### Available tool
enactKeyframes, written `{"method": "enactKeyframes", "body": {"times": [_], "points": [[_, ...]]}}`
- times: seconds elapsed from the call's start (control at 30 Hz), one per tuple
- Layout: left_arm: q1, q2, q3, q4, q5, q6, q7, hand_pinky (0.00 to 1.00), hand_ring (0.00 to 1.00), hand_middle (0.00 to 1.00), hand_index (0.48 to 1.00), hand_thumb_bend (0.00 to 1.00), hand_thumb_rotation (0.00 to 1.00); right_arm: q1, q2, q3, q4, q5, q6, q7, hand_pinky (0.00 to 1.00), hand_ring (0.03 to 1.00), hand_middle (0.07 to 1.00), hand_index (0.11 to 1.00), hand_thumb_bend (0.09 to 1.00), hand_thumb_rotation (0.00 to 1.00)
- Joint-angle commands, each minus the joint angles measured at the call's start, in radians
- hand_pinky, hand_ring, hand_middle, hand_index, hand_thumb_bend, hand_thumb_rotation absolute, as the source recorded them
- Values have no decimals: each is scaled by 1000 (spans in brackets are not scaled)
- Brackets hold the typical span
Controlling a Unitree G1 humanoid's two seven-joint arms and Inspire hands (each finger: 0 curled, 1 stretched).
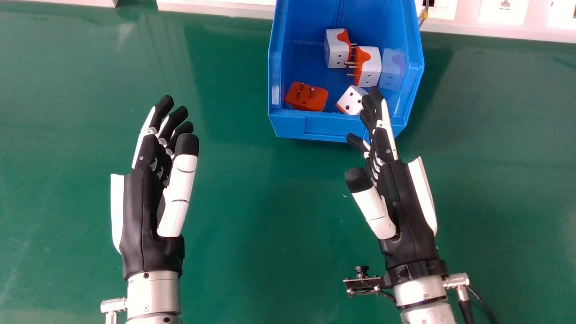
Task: Pick all objects and put in blue box
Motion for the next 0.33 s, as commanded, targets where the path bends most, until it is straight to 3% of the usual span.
{"method": "enactKeyframes", "body": {"times": [0.0, 0.3], "points": [[0, -9, -3, -15, 0, -21, -1, 815, 859, 876, 891, 726, 779, 4, 7, -3, -36, -5, -6, -2, 885, 995, 1000, 1000, 791, 1000], [3, -7, -3, -17, 4, -20, -1, 816, 860, 876, 892, 727, 778, 8, 9, -2, -43, 1, -4, 3, 890, 994, 1000, 1000, 790, 1000]]}}
